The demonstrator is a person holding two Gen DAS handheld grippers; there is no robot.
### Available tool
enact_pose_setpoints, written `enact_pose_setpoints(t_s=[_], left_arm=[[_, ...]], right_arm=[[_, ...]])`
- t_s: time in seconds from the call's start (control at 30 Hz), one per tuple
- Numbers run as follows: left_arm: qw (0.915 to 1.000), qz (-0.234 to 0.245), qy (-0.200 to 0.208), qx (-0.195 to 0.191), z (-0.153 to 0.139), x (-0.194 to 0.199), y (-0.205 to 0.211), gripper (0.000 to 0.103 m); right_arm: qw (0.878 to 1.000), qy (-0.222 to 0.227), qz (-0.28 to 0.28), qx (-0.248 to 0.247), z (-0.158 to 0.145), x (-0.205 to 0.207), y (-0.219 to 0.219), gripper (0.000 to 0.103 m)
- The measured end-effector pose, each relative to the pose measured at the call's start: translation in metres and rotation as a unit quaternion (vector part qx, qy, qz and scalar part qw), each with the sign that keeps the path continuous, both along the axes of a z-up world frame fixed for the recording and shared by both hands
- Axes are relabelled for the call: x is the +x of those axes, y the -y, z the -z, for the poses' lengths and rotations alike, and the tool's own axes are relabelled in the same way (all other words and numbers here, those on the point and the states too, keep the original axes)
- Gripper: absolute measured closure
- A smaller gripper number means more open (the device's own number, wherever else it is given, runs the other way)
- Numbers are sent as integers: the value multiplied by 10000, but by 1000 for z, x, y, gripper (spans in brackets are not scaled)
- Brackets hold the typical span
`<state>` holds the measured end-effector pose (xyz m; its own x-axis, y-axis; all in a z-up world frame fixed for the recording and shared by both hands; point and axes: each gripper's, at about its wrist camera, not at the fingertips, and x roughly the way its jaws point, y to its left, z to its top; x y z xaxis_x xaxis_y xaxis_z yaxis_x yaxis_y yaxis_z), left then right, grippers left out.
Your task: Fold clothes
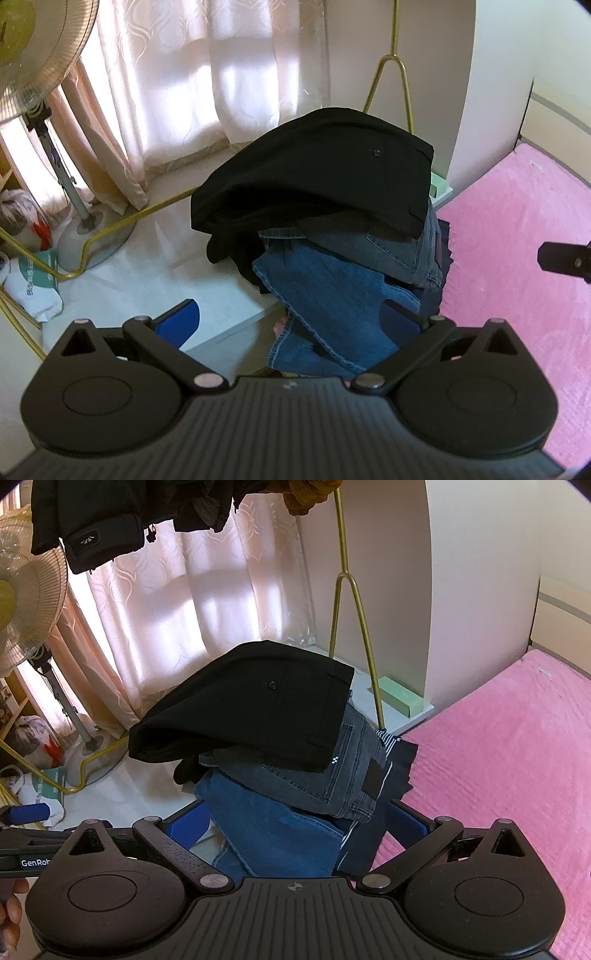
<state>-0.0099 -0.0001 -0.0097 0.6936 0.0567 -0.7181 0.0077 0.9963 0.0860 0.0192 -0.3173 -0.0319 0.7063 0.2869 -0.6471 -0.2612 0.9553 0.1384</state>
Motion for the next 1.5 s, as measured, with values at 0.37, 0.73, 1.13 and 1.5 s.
enact_pose_setpoints(t_s=[0.37, 0.73, 1.13, 1.5], left_arm=[[9989, -119, 245, 389, 2, -8, 2, 1], [9940, -779, 471, 602, 7, -42, -14, 1], [9936, -309, 274, 1052, 25, 7, -49, 1], [9744, 1280, 582, 1754, 99, 146, -80, 1]], right_arm=[[9989, 300, -314, -176, -2, -6, 19, 0], [9932, 615, -926, -338, 4, -10, 42, 0], [9803, 749, -1611, -860, 23, 17, -12, 0], [9522, 870, -2011, -2128, 89, 118, -122, 1]])
